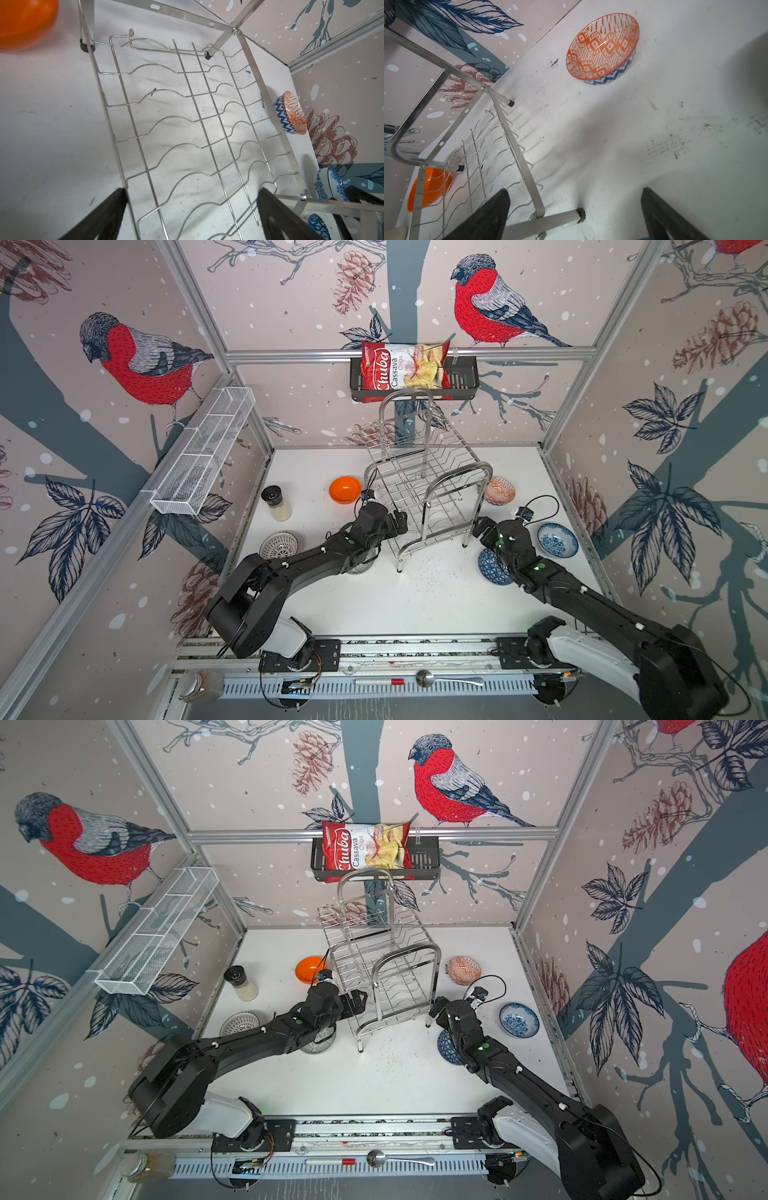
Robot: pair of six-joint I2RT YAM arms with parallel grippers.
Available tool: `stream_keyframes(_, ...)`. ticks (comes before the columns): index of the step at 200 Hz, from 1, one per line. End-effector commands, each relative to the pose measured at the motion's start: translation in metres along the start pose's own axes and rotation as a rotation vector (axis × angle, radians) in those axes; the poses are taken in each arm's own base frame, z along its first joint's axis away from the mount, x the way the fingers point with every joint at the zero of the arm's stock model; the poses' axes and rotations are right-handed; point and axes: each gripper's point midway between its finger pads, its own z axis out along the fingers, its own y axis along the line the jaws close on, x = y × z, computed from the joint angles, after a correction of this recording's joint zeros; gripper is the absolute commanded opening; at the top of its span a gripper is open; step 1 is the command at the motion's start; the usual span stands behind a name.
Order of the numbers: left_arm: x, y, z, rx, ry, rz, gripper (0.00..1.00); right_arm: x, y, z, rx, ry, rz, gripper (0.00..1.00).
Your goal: Load the bowls into the dish rack
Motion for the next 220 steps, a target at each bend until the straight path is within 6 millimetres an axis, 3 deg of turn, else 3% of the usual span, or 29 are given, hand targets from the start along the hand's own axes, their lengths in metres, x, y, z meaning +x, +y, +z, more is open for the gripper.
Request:
stream_keyframes(1, 0.002, -0.041, 0.001, 0.145, 0.029, -0.004, 0.98, -0.01, 0.023, 0.001, -0.082, -0.002, 0.009, 1.0)
stream_keyframes(100, 0.02, -0.072, 0.02, 0.167, 0.085, 0.036, 0.97, -0.048, 0.013, 0.025, -0.036, -0.001, 0.022, 1.0)
stream_keyframes(167, 0.012, -0.058, 0.005, 0.095, 0.055, 0.107, 0.97, -0.054, 0.012, 0.006, -0.068, -0.004, 0.007, 0.99)
stream_keyframes(220, 0.012, -0.05, -0.007, 0.07, 0.063, 0.167, 0.97, -0.046, 0.021, -0.01, -0.167, 0.052, 0.003, 1.0)
